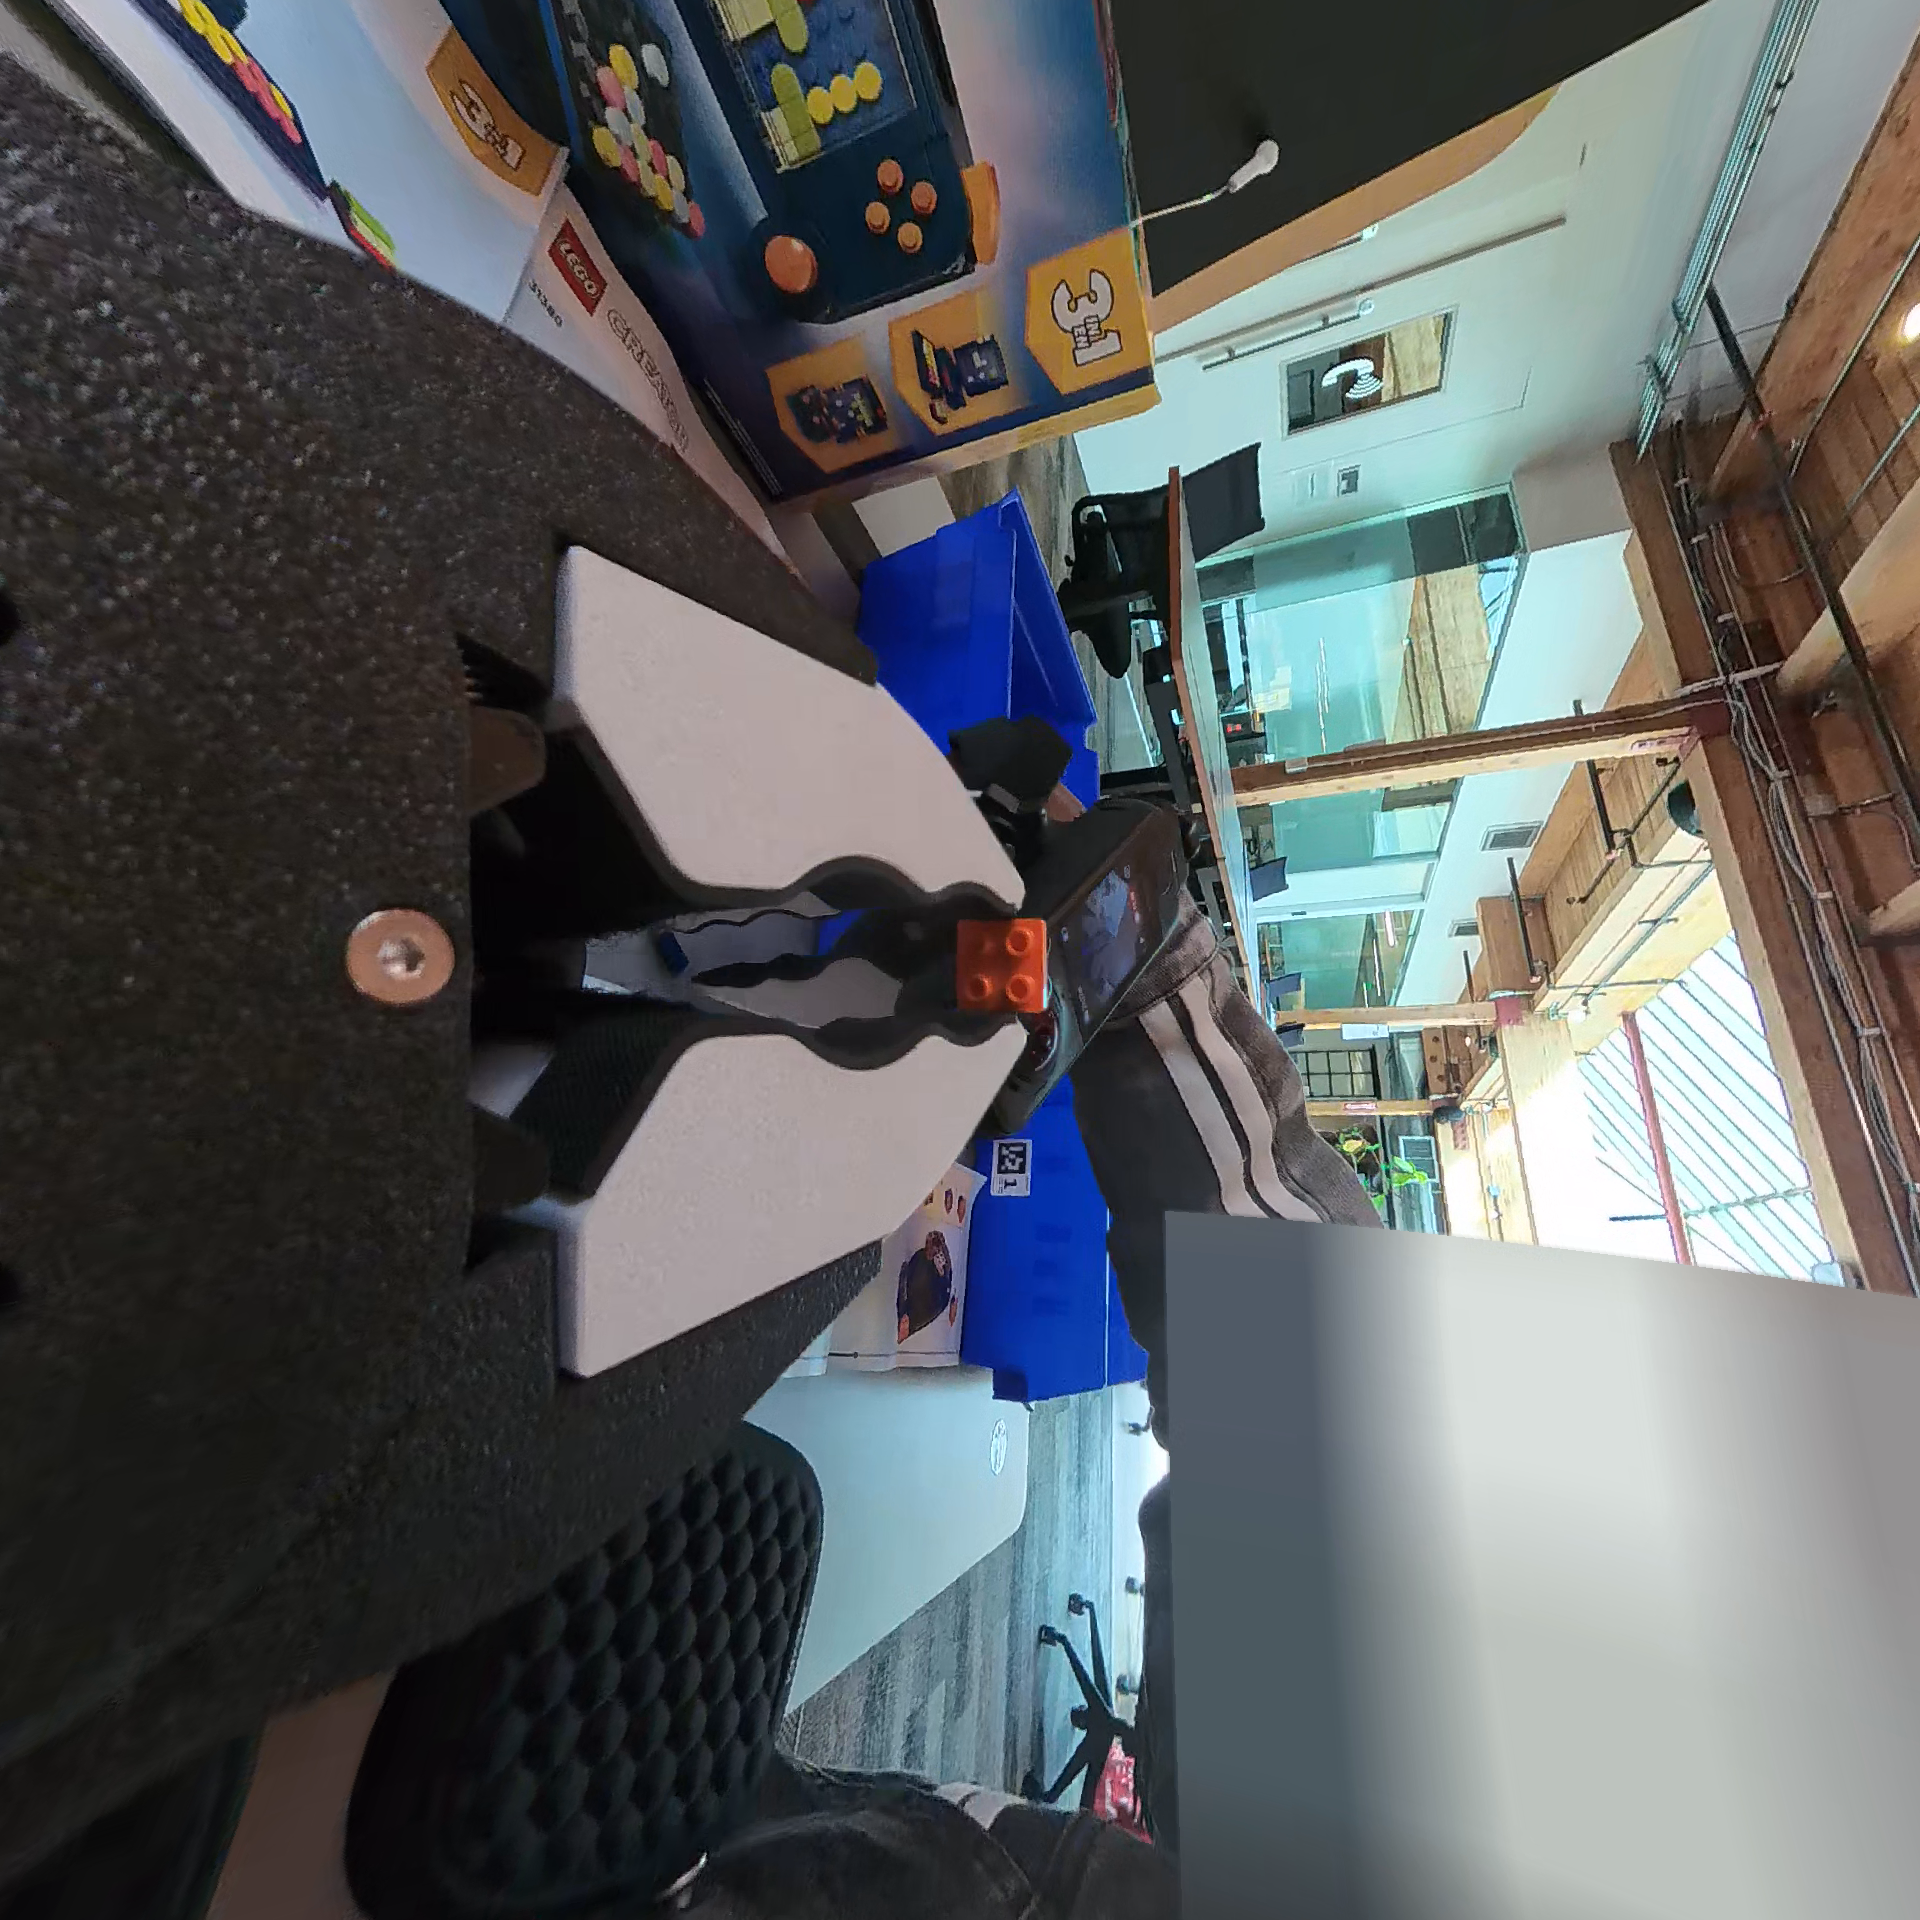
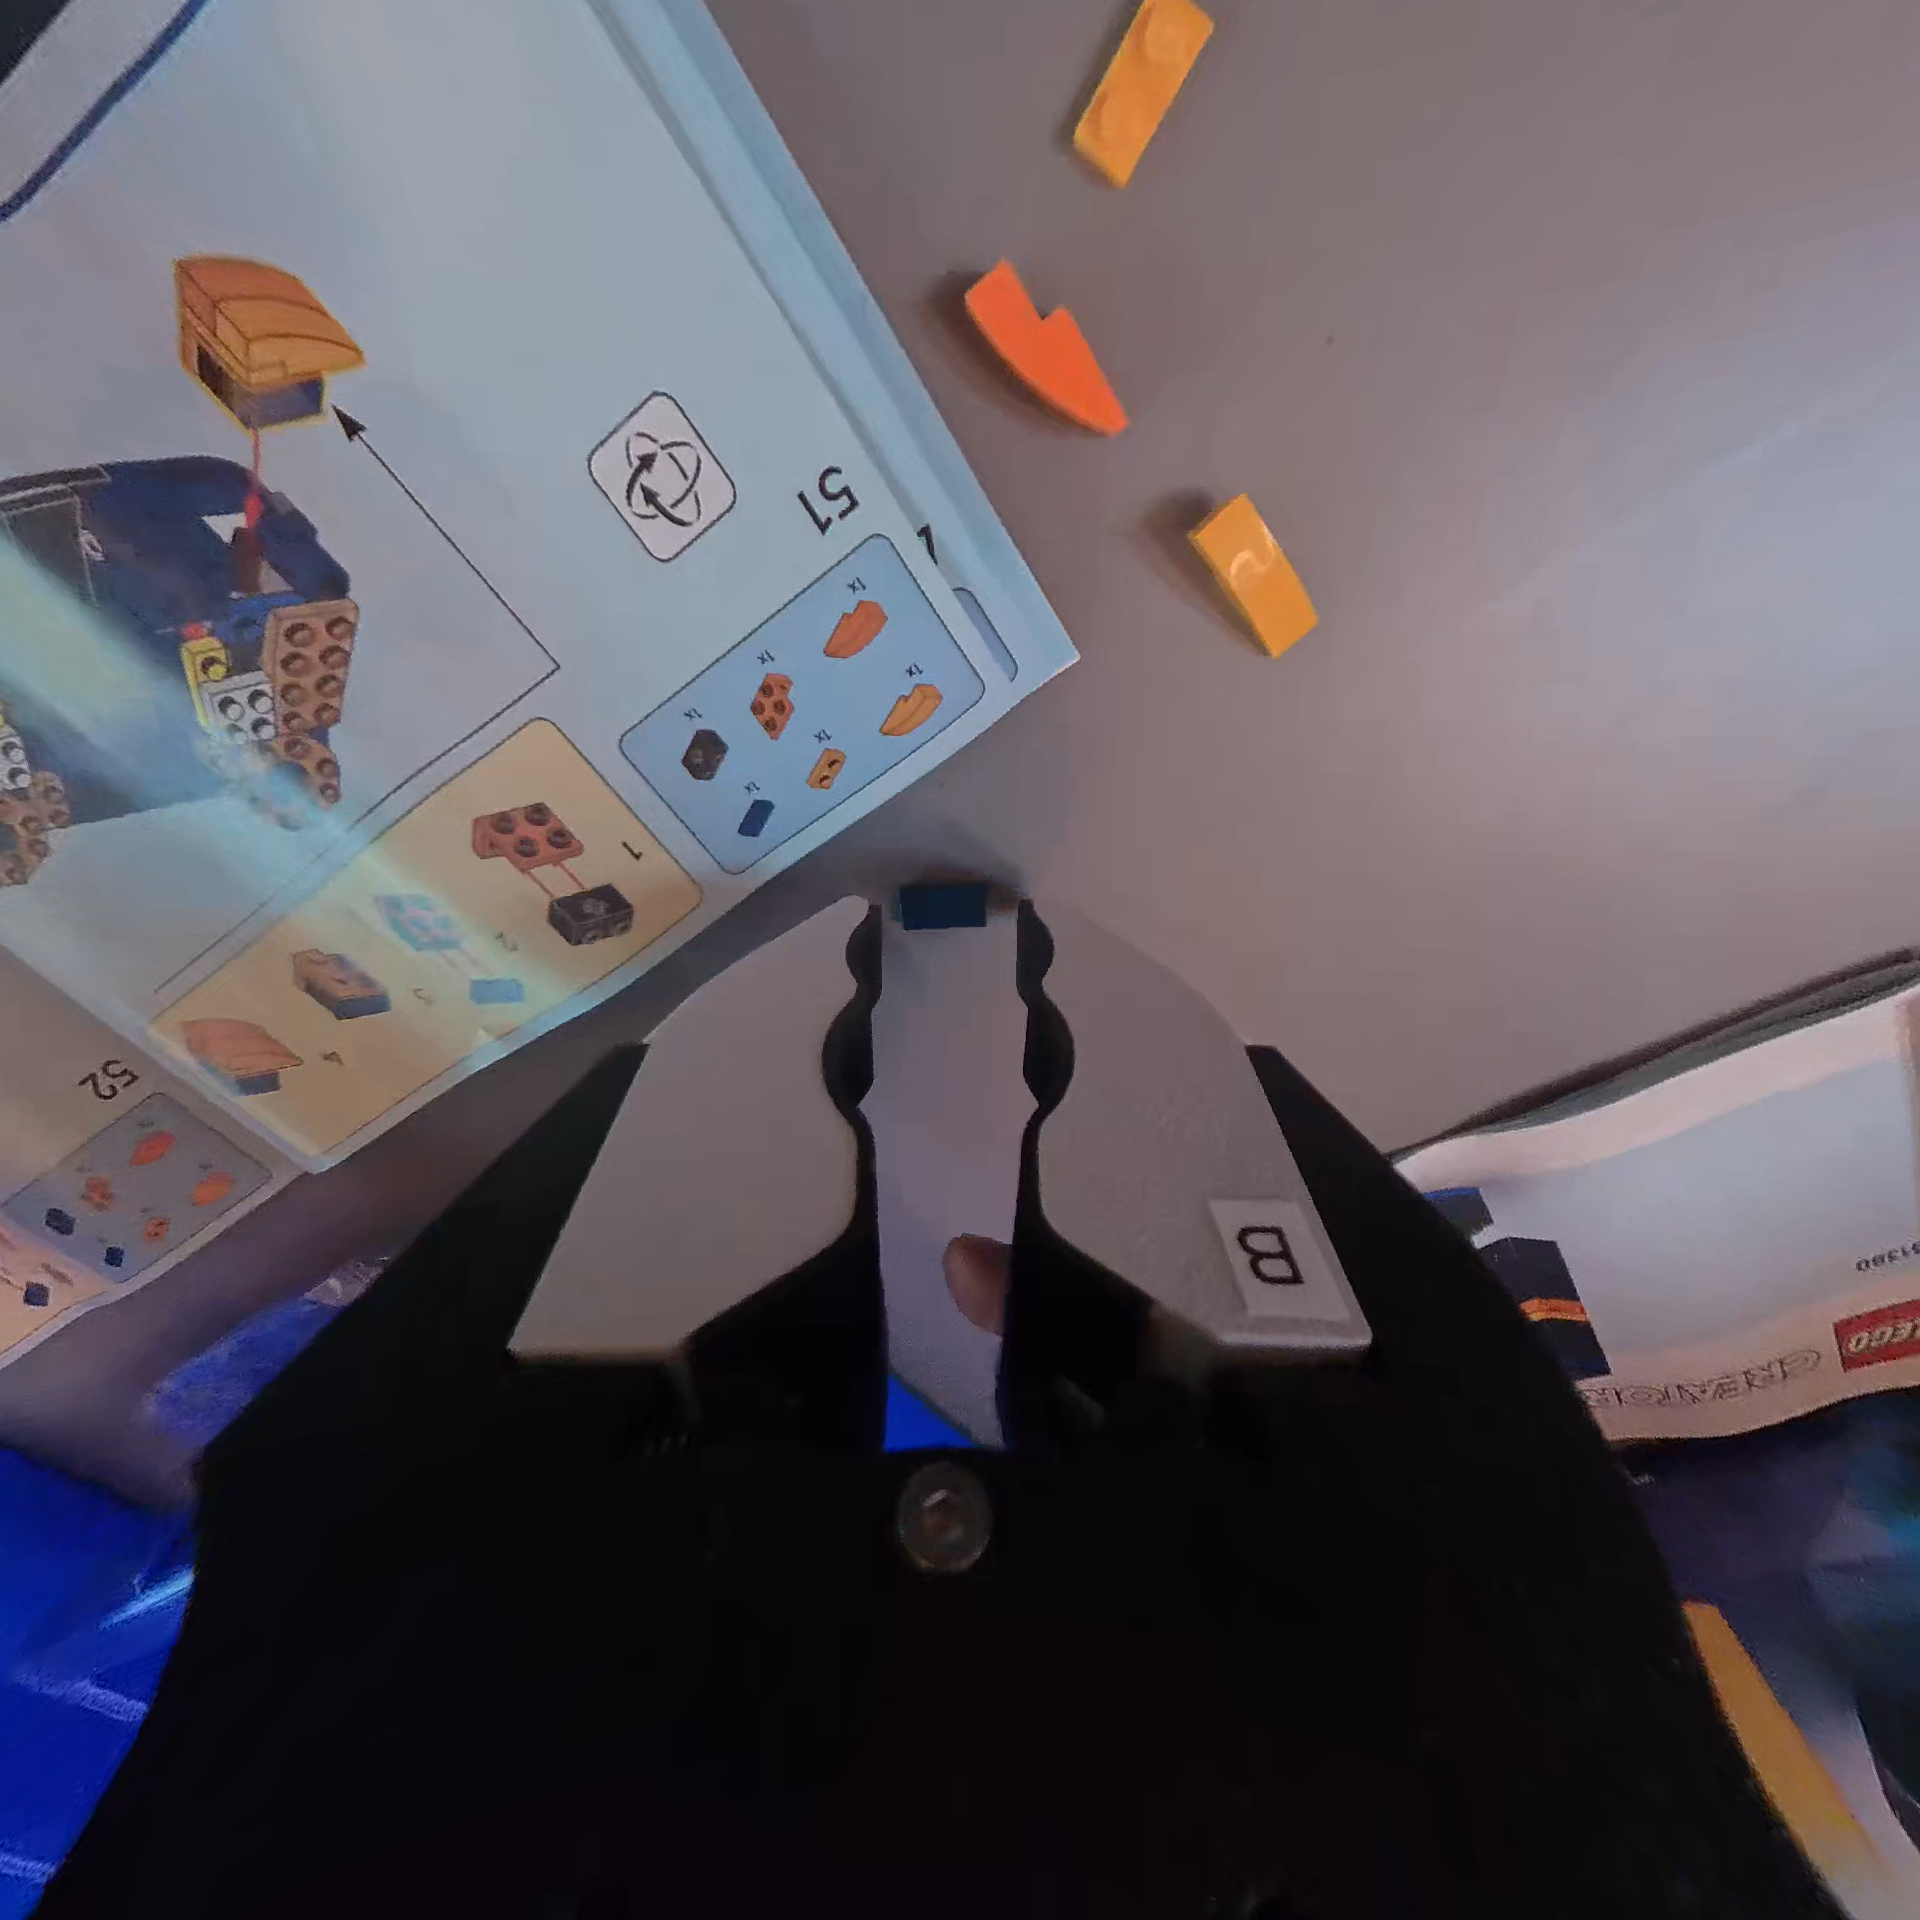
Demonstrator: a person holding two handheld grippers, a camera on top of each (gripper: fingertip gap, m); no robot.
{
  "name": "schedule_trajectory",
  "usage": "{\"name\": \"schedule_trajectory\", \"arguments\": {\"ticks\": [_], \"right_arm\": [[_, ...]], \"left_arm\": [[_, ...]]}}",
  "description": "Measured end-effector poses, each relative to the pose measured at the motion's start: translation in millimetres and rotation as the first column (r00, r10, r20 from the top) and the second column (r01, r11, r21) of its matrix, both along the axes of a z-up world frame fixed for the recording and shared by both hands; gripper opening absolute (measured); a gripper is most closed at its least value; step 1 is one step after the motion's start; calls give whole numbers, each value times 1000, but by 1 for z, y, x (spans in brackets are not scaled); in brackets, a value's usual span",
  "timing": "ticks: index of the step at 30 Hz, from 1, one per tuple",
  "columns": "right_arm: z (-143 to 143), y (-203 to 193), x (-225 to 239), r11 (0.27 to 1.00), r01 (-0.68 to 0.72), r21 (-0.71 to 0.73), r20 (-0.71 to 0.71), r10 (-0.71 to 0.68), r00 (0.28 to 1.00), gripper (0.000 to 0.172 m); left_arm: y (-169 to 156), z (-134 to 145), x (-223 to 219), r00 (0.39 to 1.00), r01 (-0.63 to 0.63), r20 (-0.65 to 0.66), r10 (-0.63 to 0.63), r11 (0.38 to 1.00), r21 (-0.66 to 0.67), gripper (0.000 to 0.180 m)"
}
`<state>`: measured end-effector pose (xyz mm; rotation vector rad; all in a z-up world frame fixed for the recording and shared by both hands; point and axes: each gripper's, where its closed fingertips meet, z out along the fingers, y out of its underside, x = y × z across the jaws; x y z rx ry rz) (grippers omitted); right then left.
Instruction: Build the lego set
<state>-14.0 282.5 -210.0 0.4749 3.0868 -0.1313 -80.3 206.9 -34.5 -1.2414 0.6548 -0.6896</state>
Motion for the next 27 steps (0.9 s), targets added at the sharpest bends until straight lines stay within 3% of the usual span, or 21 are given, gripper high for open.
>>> {"name": "schedule_trajectory", "arguments": {"ticks": [4, 7, 14, 27], "right_arm": [[-4, 3, -4, 1000, 3, 5, -24, -3, 1000, 16], [-4, -4, -5, 998, 43, -44, -30, -44, 999, 0], [3, -9, -4, 982, 160, -99, -75, -167, 983, 15], [-3, -13, -3, 1000, 5, -28, -156, -9, 988, 23]], "left_arm": [[1, -3, 2, 1000, 8, -7, -8, 1000, -10, 15], [1, -6, 4, 1000, 19, -7, -19, 1000, -23, 15], [2, -7, 5, 1000, 16, -10, -17, 999, -29, 15], [1, -9, 8, 999, 30, -20, -31, 999, -38, 15]]}}
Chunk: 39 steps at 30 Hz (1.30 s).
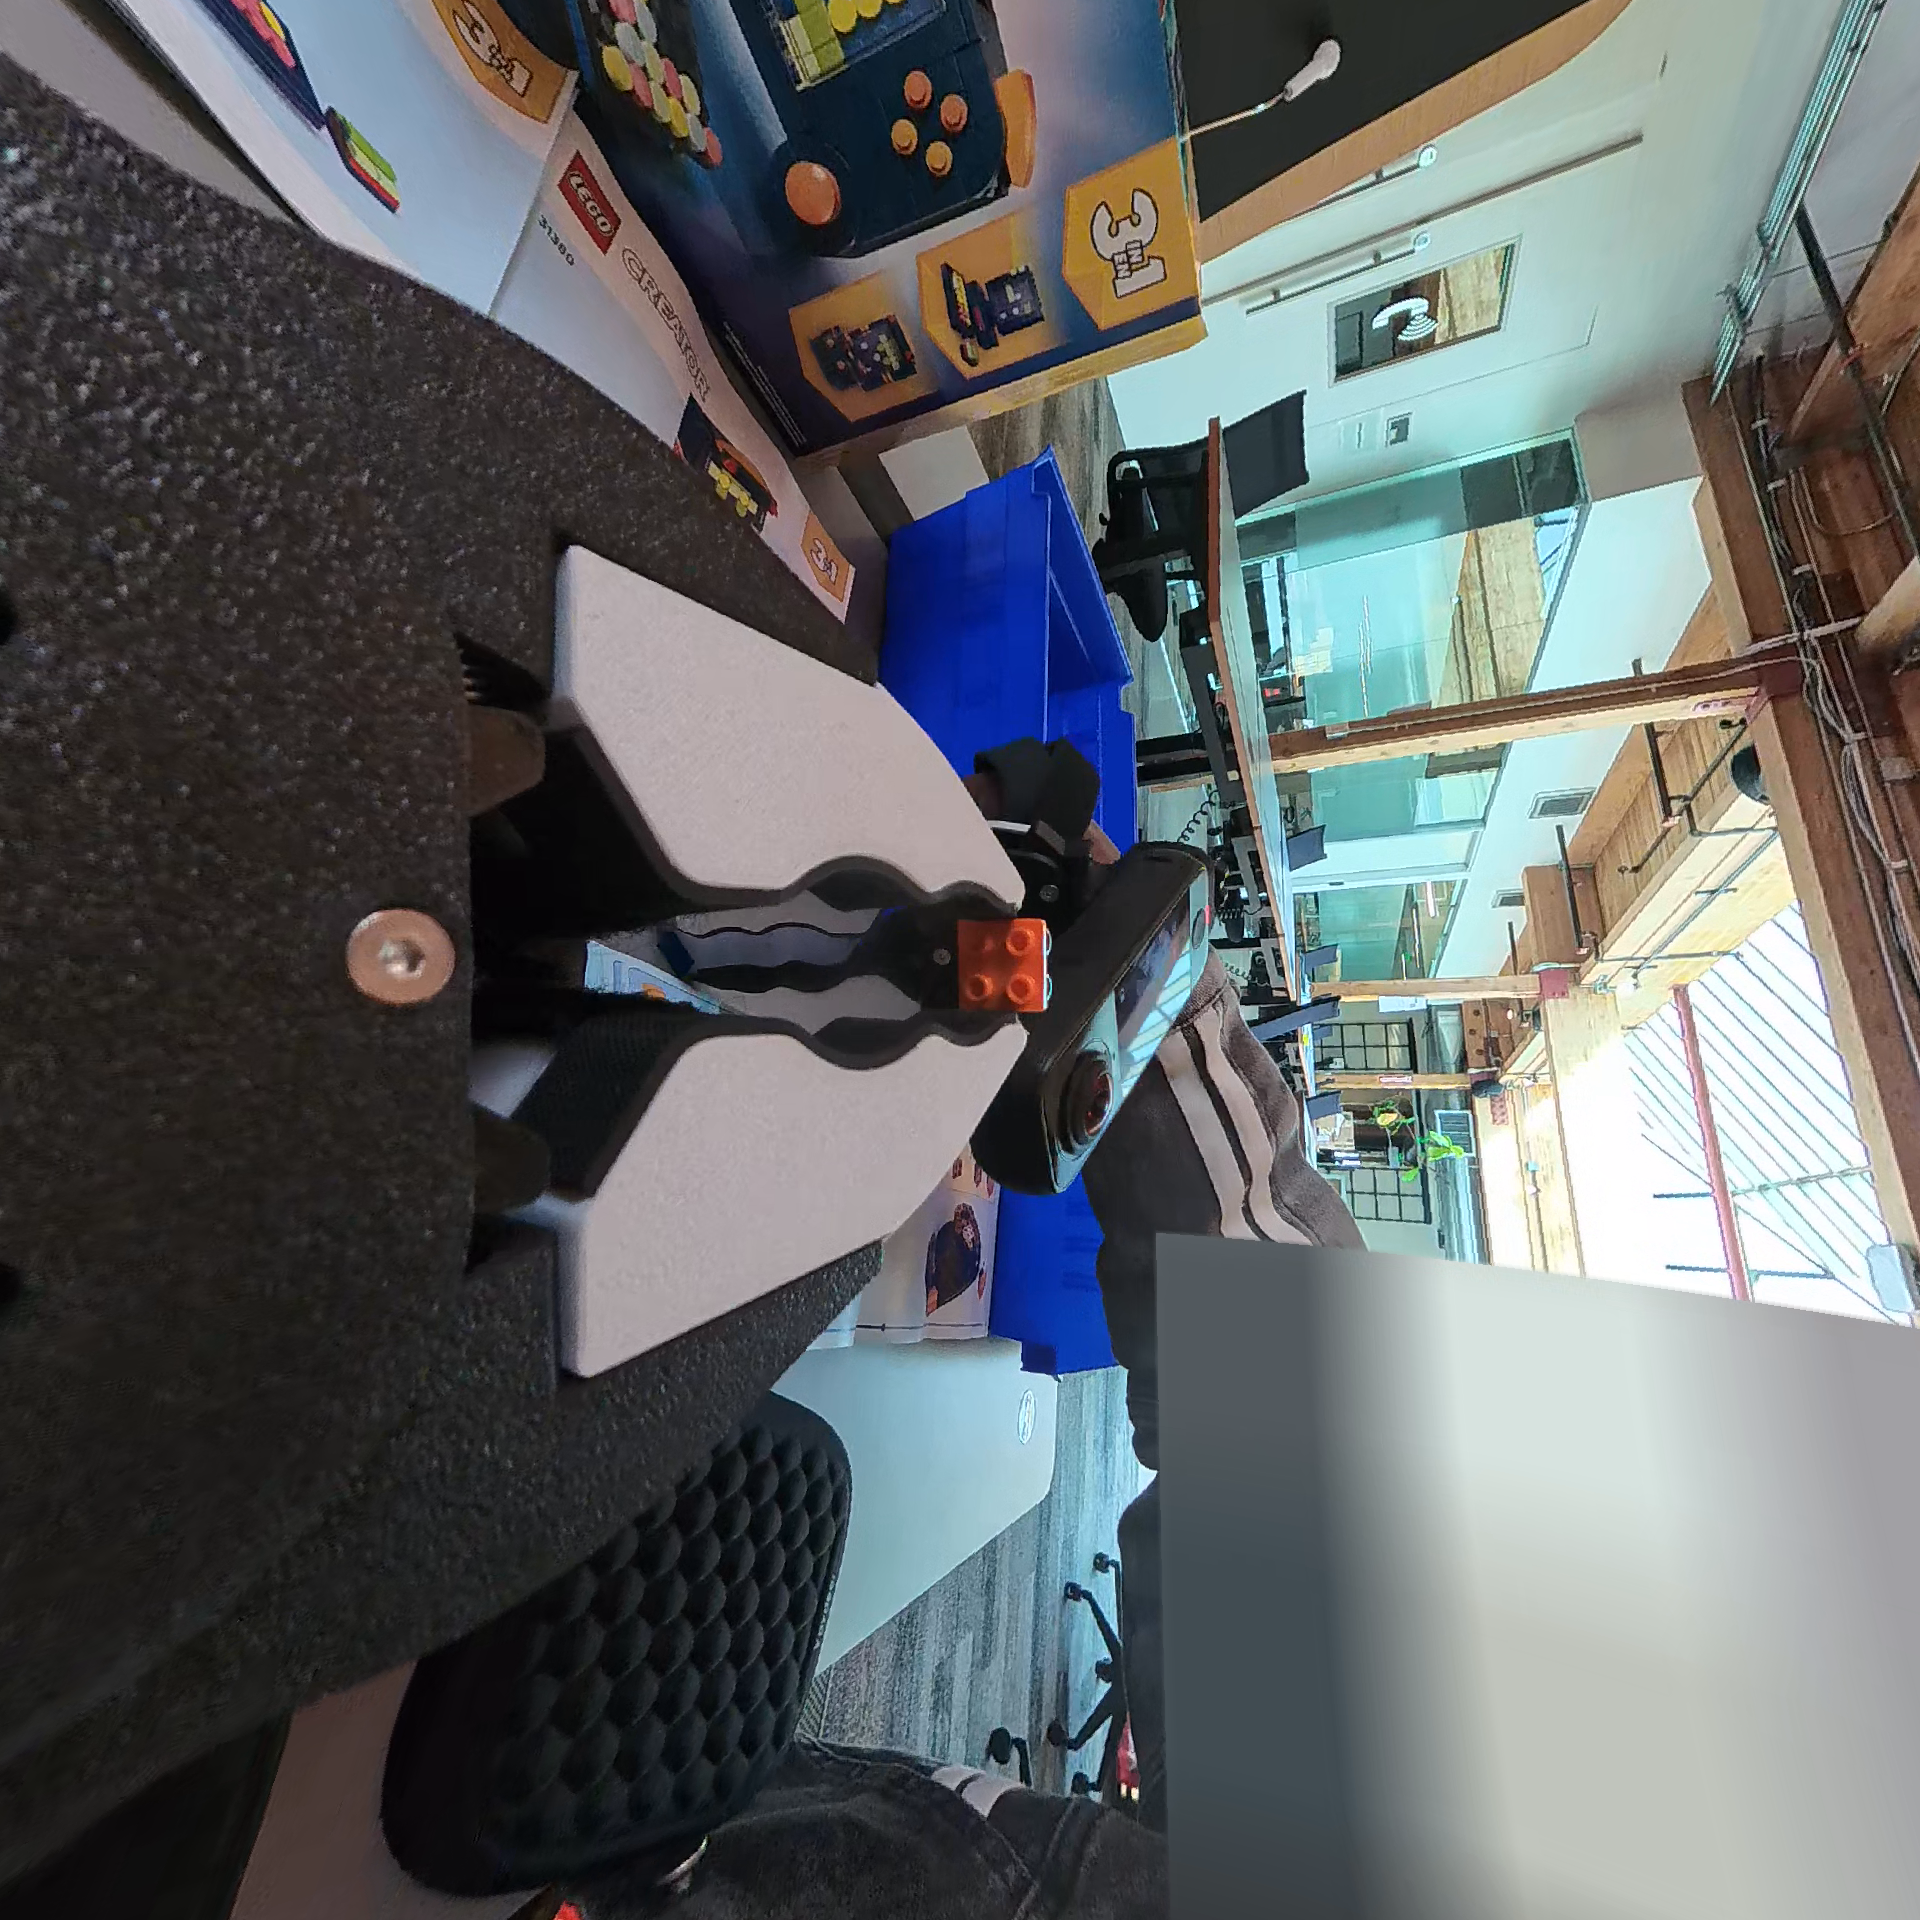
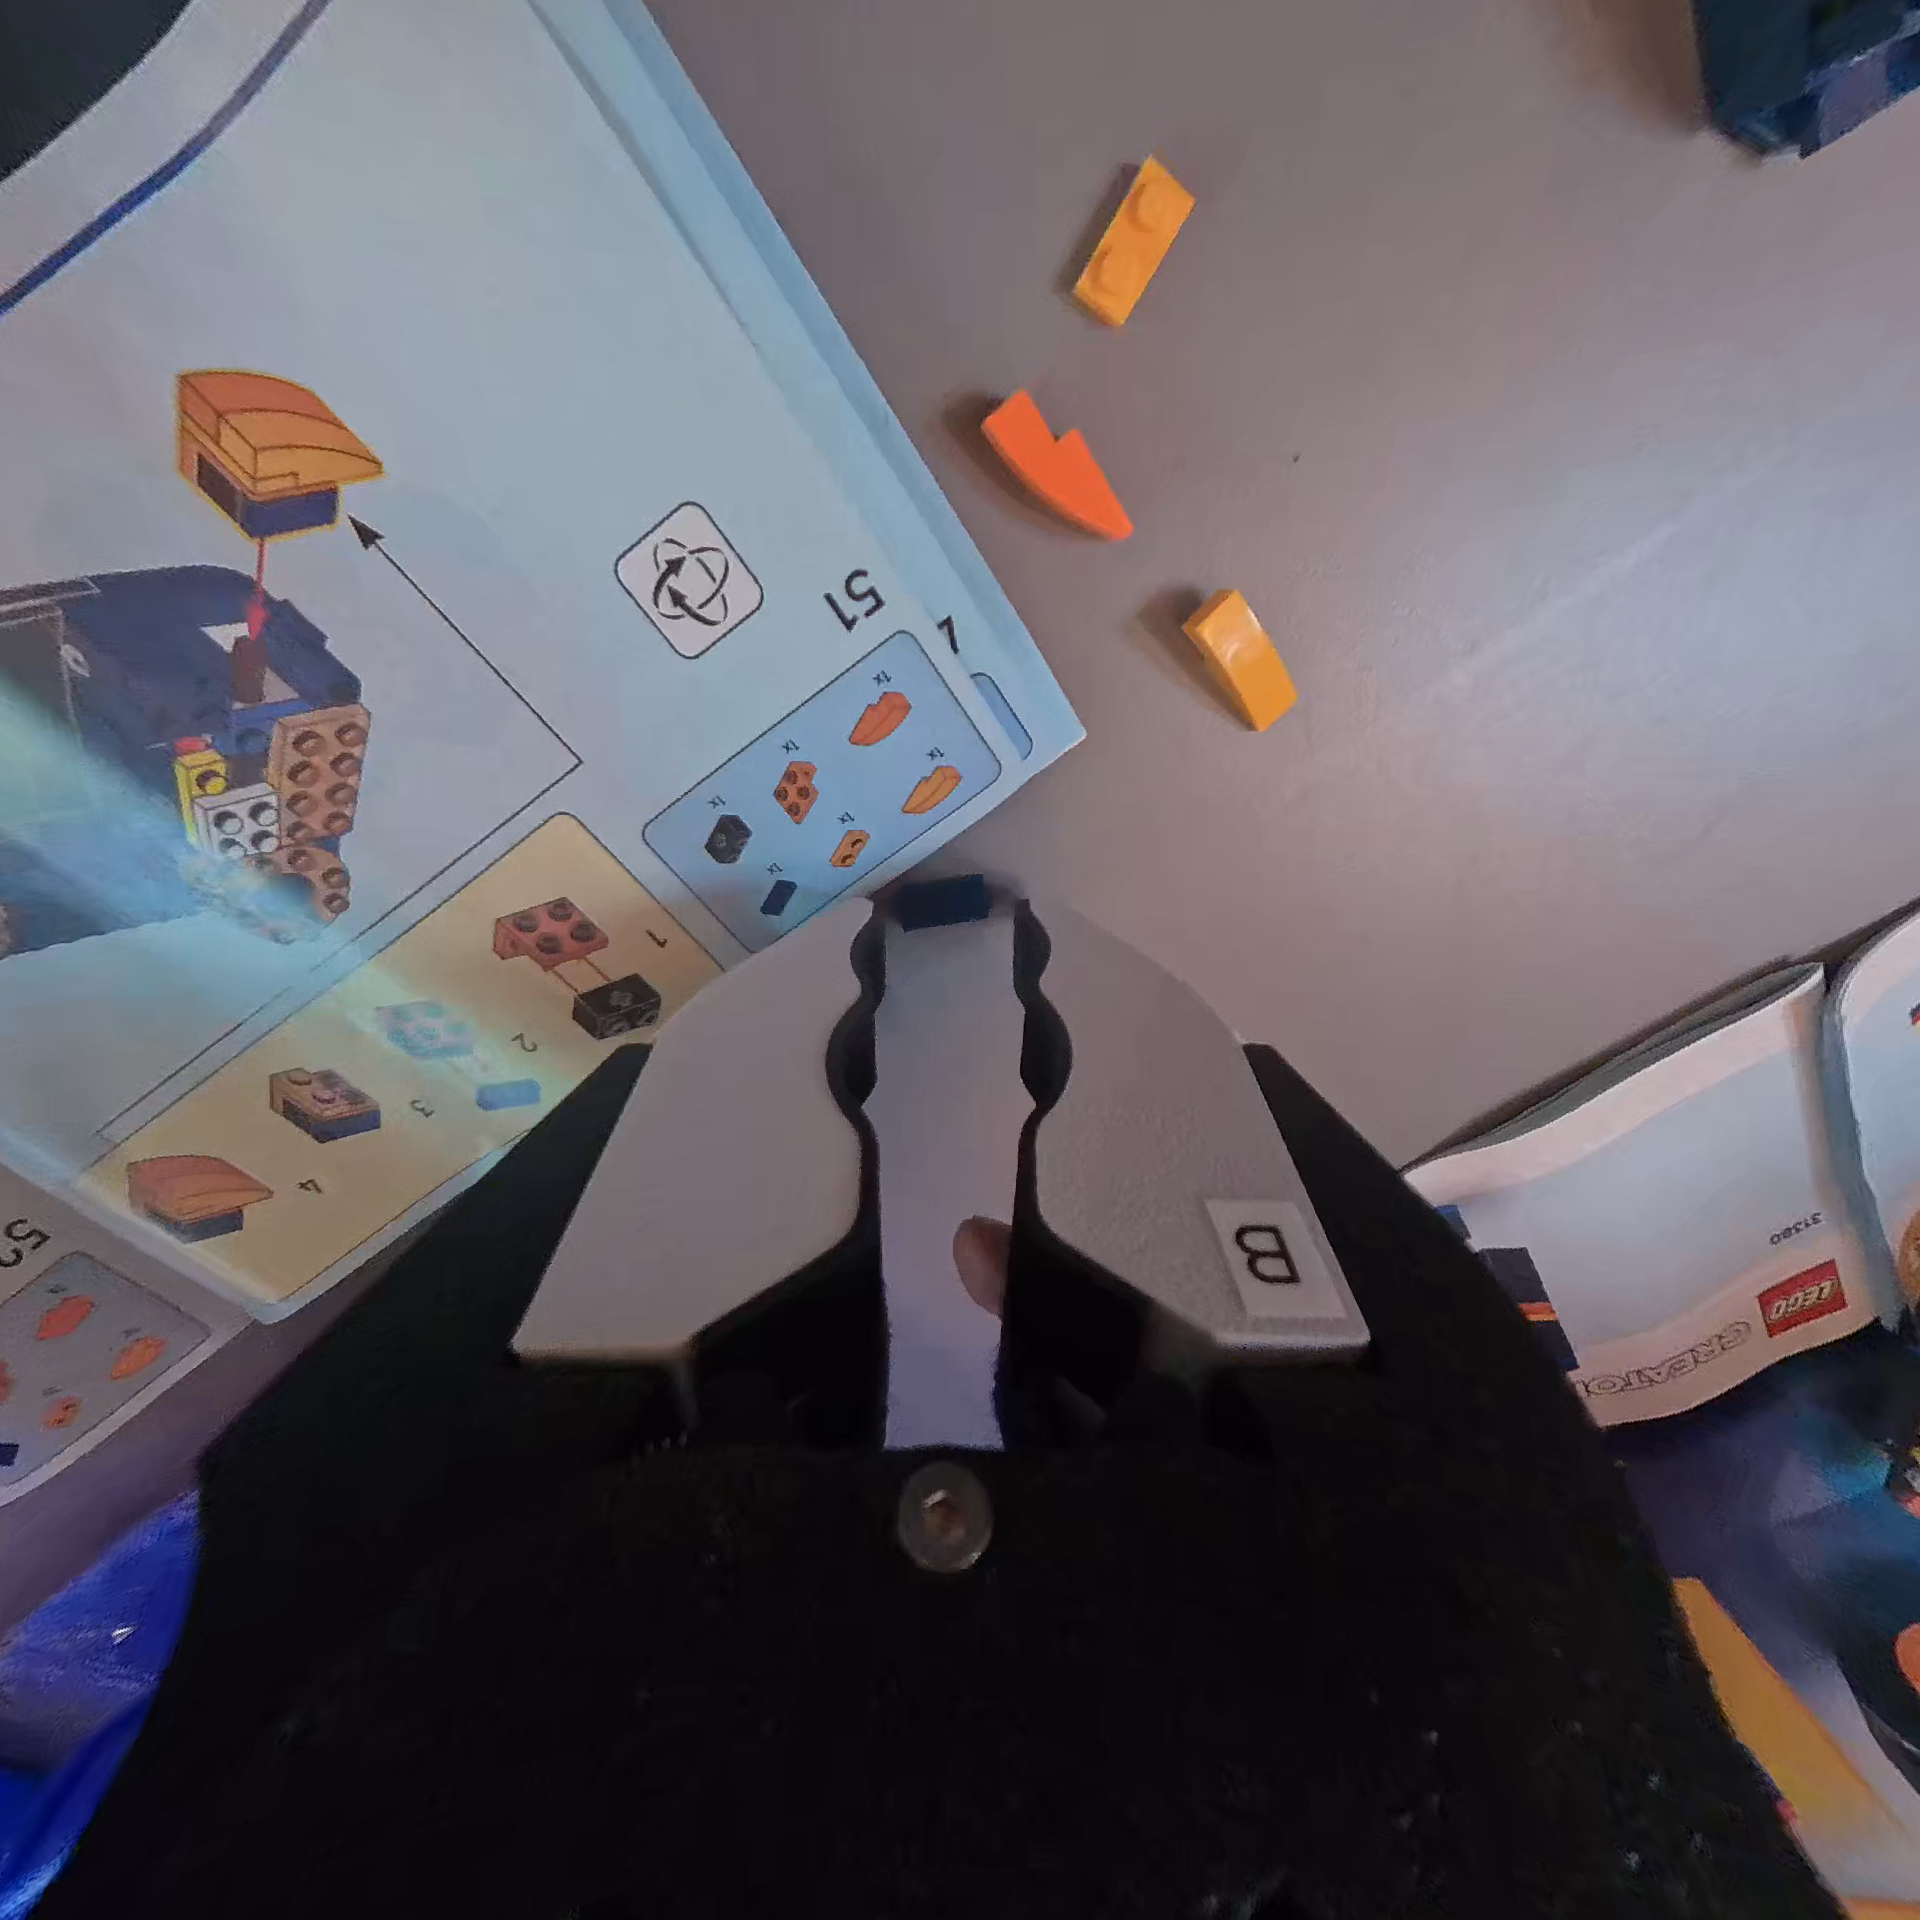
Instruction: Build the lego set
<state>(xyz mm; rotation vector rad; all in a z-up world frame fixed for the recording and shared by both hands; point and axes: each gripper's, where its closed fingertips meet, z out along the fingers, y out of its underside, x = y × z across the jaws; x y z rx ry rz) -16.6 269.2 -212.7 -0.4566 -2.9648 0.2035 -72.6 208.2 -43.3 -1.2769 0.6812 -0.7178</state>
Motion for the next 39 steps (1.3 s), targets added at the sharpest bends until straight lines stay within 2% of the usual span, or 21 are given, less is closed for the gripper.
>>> {"name": "schedule_trajectory", "arguments": {"ticks": [7, 9, 12, 18, 23, 27, 34, 39], "right_arm": [[-1, -3, 0, 1000, -11, -15, 13, 11, 1000, 15], [-1, -2, 0, 999, 30, -31, 31, -29, 999, 15], [9, 3, -8, 983, 176, -52, -1, -176, 984, 15], [98, 4, -18, 844, 498, -199, -66, -518, 853, 15], [163, -29, -10, 746, 592, -304, -59, -635, 770, 15], [192, -59, -8, 710, 603, -363, -61, -664, 745, 15], [182, -78, -3, 661, 685, -307, -13, -722, 692, 15], [175, -87, -4, 692, 686, -225, -17, -706, 708, 15]], "left_arm": [[0, -2, 2, 1000, 10, -10, -10, 1000, -8, 15], [0, -2, 2, 1000, 7, -12, -7, 1000, -5, 15], [3, -4, 0, 999, -31, -36, 31, 999, 8, 15], [2, -7, 10, 992, -64, -102, 68, 997, 41, 15], [-4, -7, 26, 986, -70, -146, 84, 993, 99, 15], [-14, 1, 35, 987, -54, -143, 79, 984, 168, 15], [-23, 1, 48, 988, -15, -149, 45, 981, 195, 15], [-25, 0, 51, 989, -2, -142, 30, 981, 192, 15]]}}
